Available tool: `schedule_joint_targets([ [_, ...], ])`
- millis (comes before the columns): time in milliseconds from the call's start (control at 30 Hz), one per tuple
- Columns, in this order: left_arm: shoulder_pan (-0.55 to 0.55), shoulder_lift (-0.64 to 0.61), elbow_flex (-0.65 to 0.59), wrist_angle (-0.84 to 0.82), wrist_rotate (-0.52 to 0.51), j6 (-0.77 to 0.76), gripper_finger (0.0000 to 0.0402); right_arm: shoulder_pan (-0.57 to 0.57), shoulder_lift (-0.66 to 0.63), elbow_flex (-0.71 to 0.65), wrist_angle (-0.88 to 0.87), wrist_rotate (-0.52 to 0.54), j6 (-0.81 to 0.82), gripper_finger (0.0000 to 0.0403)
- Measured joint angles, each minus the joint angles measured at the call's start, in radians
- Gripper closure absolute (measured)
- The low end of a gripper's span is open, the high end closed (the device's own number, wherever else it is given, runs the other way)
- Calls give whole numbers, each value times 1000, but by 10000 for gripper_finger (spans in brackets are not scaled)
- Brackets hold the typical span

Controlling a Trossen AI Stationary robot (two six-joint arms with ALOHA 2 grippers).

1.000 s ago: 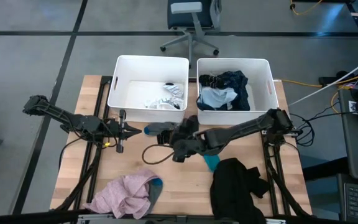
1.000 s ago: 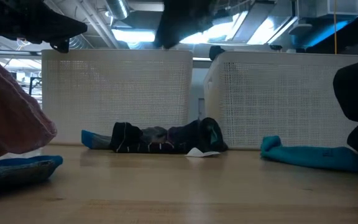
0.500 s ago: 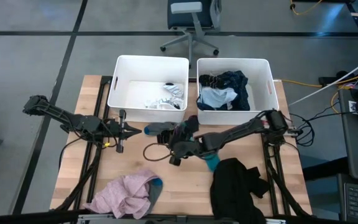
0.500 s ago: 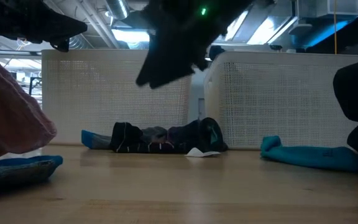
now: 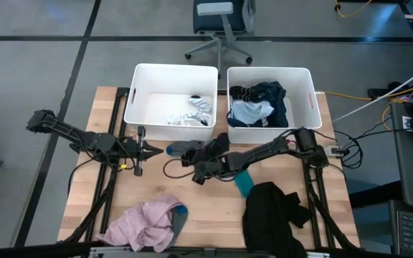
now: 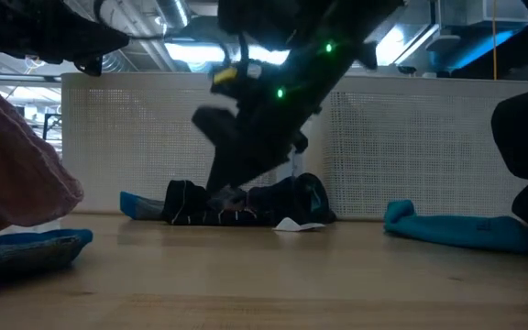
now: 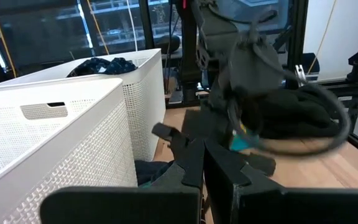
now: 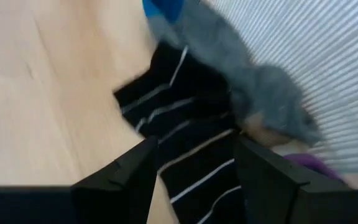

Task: Sort clothes
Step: Put the black stripe sock into the right white bin

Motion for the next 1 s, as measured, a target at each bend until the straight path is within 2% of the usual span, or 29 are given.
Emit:
schedule_joint_targets([
  [267, 0, 0, 0, 0, 0, -1, 400, 1, 80, 1, 5, -21, -17, 194],
  [367, 0, 0, 0, 0, 0, -1, 400, 1, 82, 2, 4, -26, -14, 212],
  [467, 0, 0, 0, 1, 0, 0, 400, 1, 83, 3, 8, -37, -14, 263],
  [633, 0, 0, 0, 1, 0, -1, 400, 2, 83, 3, 4, -48, -48, 378],
  [667, 0, 0, 0, 1, 0, -1, 400, 2, 83, 3, 3, -48, -55, 388],
  [833, 0, 0, 0, 1, 0, -1, 400, 22, 83, 1, 0, -2, -77, 375],
  [1000, 0, 0, 0, 1, 0, -1, 400, 58, 72, 31, -28, 62, -125, 395],
])
